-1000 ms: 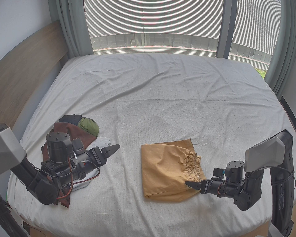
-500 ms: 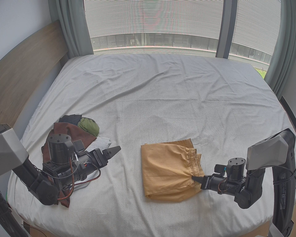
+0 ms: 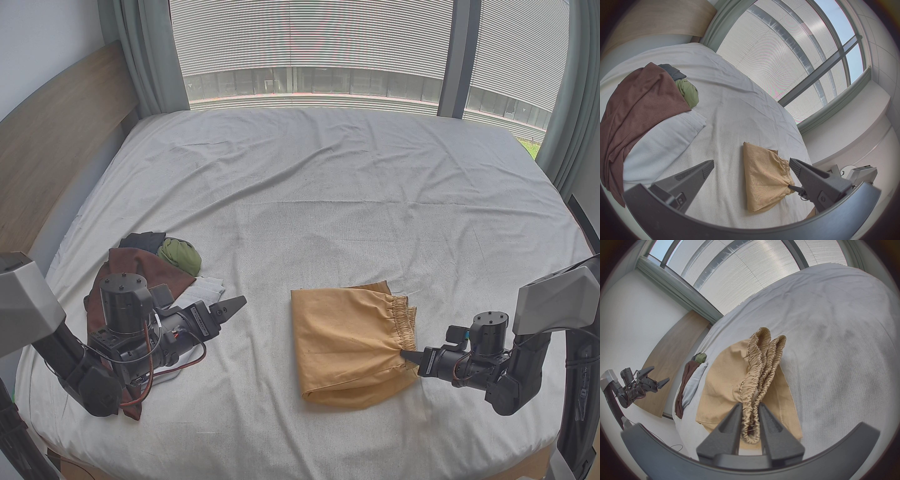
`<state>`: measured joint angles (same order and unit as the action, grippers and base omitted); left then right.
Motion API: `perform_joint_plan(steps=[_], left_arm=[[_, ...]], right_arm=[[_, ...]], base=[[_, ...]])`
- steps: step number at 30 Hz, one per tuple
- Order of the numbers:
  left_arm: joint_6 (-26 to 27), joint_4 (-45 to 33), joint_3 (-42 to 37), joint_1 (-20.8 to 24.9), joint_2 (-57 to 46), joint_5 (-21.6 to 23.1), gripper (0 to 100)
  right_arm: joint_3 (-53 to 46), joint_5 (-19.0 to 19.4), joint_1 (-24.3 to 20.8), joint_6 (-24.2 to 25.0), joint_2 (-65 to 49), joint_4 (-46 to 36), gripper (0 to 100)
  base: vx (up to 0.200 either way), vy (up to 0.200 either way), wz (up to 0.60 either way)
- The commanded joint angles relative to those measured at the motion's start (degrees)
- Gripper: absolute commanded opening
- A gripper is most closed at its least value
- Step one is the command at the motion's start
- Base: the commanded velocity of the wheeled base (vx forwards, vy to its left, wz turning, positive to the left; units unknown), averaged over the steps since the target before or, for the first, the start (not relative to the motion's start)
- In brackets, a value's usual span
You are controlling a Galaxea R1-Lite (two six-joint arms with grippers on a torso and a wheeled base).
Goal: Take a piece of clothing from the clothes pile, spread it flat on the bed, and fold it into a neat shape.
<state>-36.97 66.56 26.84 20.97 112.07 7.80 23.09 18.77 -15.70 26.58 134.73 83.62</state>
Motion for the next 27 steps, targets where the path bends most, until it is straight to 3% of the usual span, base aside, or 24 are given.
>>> perform_joint_plan(steps=[1,8,9,16,27], left_arm=[[-0.03,0.06,-0.04,-0.05,0.52,0.02,100],[-0.03,0.15,-0.3,0.04,0.43,0.02,100],[-0.12,0.15,-0.39,0.04,0.52,0.02,100],[-0.12,0.15,-0.39,0.04,0.43,0.02,100],[-0.12,0.15,-0.48,0.13,0.43,0.02,100]], right_arm=[[0.2,0.04,0.32,-0.12,0.27,-0.47,0],[0.47,0.04,0.32,-0.47,2.03,0.23,0],[0.38,-0.05,0.32,-0.47,1.68,0.32,100],[-0.24,-0.05,1.55,-3.37,2.12,-0.73,100],[1.52,0.04,1.73,-2.76,3.17,-5.39,100]], base=[[0.0,0.0,0.0],[0.0,0.0,0.0],[0.0,0.0,0.0],[0.0,0.0,0.0],[0.0,0.0,0.0]])
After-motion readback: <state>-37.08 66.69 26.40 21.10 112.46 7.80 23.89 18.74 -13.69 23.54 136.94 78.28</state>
